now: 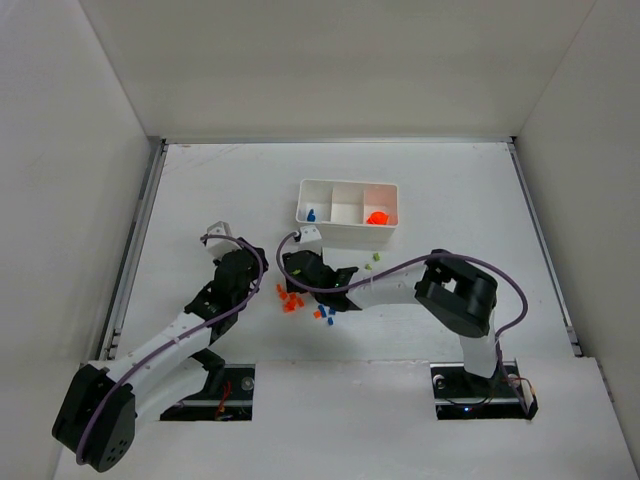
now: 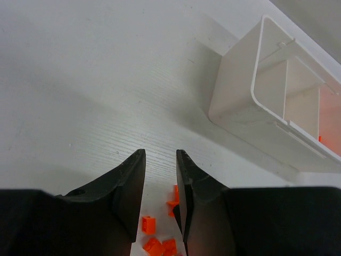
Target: Sort the legos into containers by color
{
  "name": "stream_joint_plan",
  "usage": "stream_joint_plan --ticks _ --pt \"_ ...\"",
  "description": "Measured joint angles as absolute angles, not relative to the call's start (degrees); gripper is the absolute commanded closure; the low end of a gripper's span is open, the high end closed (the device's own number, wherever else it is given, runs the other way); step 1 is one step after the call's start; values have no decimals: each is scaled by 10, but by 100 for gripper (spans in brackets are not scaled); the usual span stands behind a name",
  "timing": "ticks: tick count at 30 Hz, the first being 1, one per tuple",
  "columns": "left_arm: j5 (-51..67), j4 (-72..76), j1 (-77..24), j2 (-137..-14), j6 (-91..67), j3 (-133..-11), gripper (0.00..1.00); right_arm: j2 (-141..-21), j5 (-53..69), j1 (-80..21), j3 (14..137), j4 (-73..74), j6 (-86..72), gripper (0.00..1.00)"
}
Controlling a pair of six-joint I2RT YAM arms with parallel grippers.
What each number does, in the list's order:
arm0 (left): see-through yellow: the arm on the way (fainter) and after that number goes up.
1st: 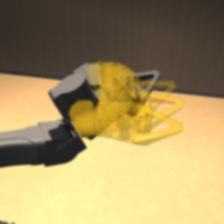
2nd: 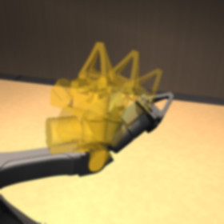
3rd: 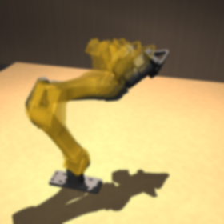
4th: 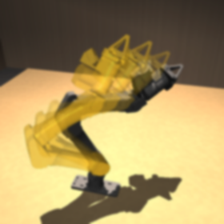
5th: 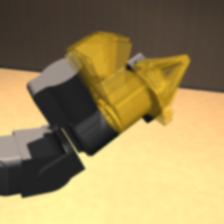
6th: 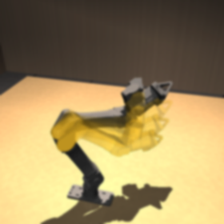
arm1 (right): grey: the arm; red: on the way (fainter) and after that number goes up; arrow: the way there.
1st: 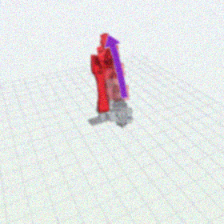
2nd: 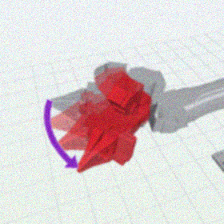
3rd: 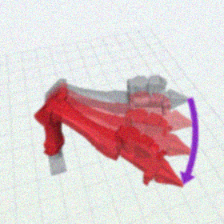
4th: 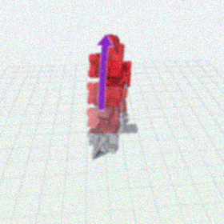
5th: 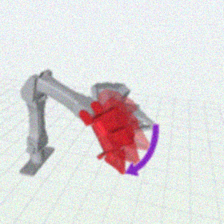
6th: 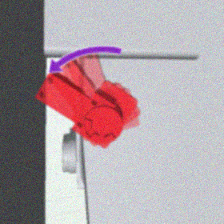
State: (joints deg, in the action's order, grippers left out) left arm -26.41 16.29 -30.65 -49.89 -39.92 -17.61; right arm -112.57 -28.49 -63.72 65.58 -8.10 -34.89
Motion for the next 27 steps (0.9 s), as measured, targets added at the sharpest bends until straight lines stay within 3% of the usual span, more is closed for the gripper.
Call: stream_joint_plan --ticks 6,15,20,27 --pt "-263 159 -307 -501 -400 -176 73 -1123 -275 -637 658 -79 -335 42" --pt "-263 154 -302 -489 -402 -176 72 -1154 -266 -637 686 -65 -319 54" --pt "-262 143 -291 -460 -403 -175 69 -1155 -267 -637 689 -61 -314 72" --pt "-262 108 -281 -413 -406 -172 67 -1124 -274 -637 653 -66 -313 75"
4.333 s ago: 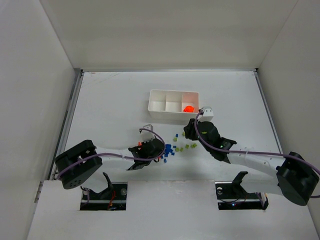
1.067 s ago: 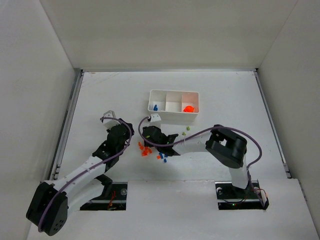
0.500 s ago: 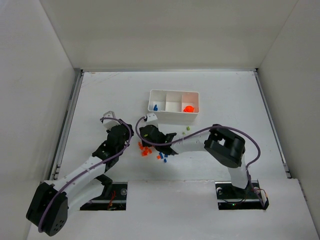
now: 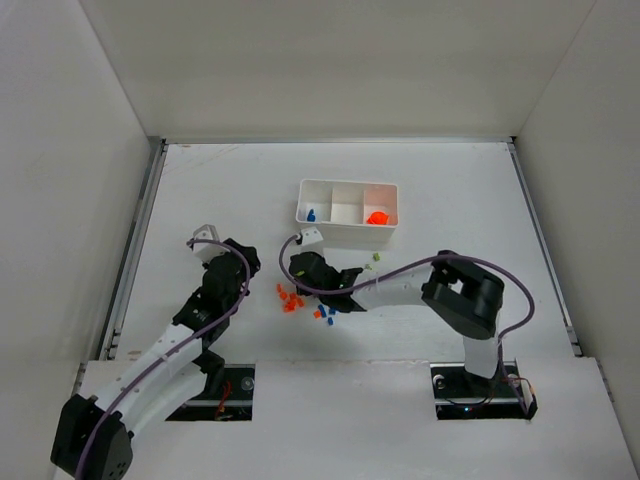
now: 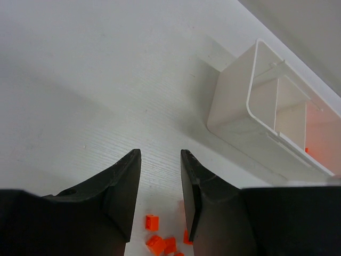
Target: Sort the legos into containers by color
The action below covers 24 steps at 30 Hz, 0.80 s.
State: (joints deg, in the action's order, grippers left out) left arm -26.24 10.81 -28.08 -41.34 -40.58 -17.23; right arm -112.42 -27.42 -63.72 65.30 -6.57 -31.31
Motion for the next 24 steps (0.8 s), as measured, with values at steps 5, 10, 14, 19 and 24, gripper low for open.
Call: stream_joint_plan --ticks 5,10,14,19,24 --pt "-262 93 -309 -412 -406 -172 66 -990 -270 -615 585 -72 -312 75" --pt "-265 91 -382 -446 -400 -176 66 -868 -268 -525 543 -88 -304 75" --pt "-265 87 -480 -522 -388 -201 64 -841 -267 -437 531 -98 -294 74" --pt "-275 73 -566 -600 -398 -241 64 -865 -272 -351 535 -108 -274 73" --pt "-296 65 -625 -675 -439 -278 61 -905 -275 -326 543 -107 -257 61"
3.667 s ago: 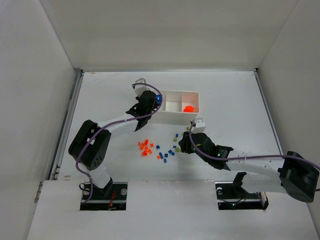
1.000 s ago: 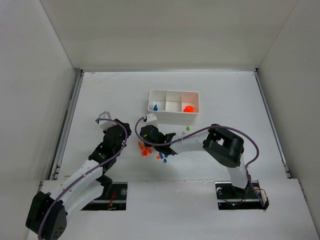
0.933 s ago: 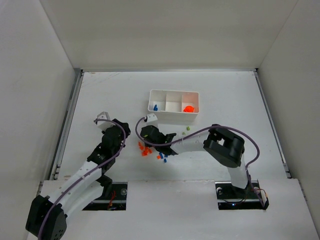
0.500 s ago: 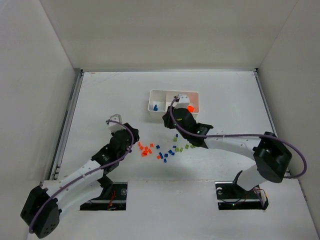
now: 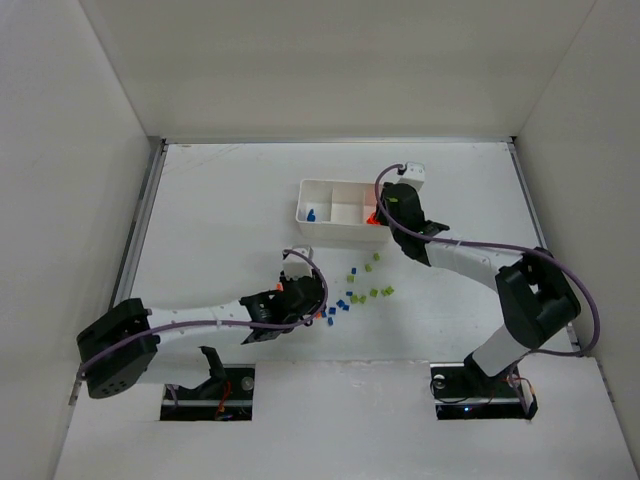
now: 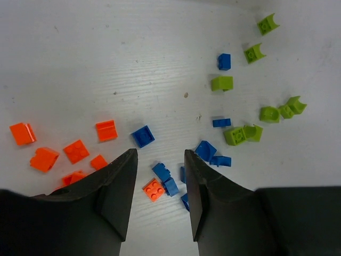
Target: Sort the legos into containers by color
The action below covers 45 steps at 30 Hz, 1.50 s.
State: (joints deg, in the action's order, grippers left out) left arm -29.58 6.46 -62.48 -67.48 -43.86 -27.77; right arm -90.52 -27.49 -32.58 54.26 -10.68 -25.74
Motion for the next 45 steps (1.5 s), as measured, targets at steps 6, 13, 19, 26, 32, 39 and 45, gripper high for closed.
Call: stream_joint_plan --ticks 6,13,19,26,32,39,45 --pt "-303 59 -634 -737 -466 -299 61 -917 -277 -322 543 -107 -244 46" --pt "-318 45 -640 -768 -484 -316 64 -895 -277 -326 541 -107 -242 45" --pt "-336 32 -644 -808 -493 -335 67 -809 -280 -361 491 -111 -243 46" --pt "-378 25 -653 -855 -499 -346 67 -761 -277 -378 424 -108 -256 49" --pt "-397 35 -653 -884 -501 -366 73 -726 -272 -398 384 -107 -272 53" --pt "-409 34 -655 -890 -497 -371 91 -708 -266 -421 335 -104 -296 56" --pt "-407 37 -625 -814 -473 -379 91 -715 -258 -447 319 -105 -320 65"
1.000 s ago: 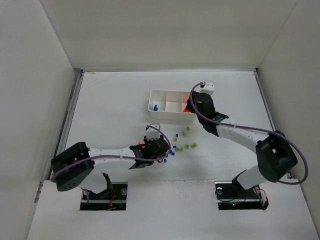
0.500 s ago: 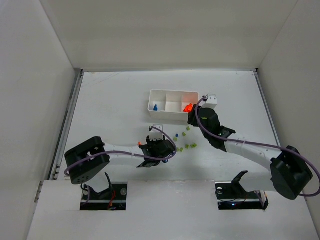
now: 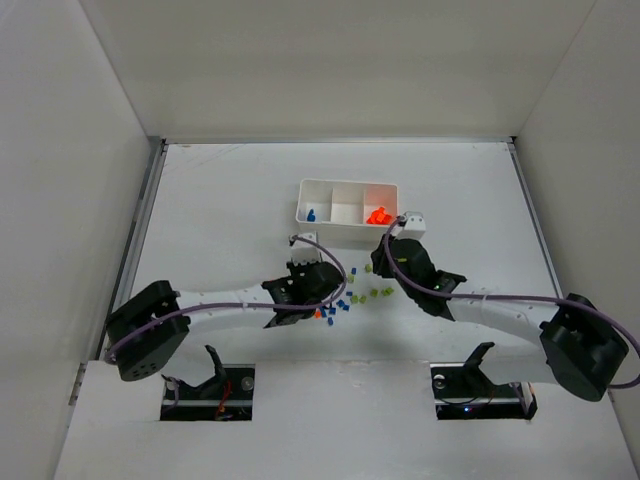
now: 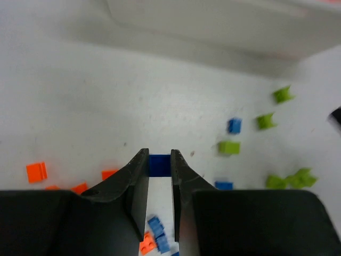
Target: Sort the legos into containers by color
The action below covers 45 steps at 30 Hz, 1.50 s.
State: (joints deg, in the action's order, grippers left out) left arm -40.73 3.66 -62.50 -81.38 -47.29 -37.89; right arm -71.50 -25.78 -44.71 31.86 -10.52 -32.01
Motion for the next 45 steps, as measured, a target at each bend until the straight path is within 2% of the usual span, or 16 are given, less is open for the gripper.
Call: stream_joint_plan --ticks 8,15,17,20,24,28,35,45 --pt "-379 118 -504 -803 -389 -465 89 -732 -255 -479 317 -108 -346 64" --pt "-317 168 -393 -971 -319 -614 87 -762 -257 -509 314 -108 -365 58" --pt "-304 168 -380 -1006 -312 -636 82 -770 -258 -515 314 -109 -370 57" --pt "-288 165 -367 -1047 -304 -661 67 -788 -262 -522 314 -109 -376 54" --pt "-278 160 -362 -1053 -300 -663 63 -820 -266 -522 324 -107 -381 53" --pt "-274 170 -363 -1009 -298 -634 63 -859 -269 -523 348 -106 -390 54" --pt "-275 216 -387 -825 -298 -490 63 -925 -279 -522 408 -106 -408 61" --pt "-275 216 -406 -712 -312 -355 63 -957 -340 -517 438 -78 -414 65"
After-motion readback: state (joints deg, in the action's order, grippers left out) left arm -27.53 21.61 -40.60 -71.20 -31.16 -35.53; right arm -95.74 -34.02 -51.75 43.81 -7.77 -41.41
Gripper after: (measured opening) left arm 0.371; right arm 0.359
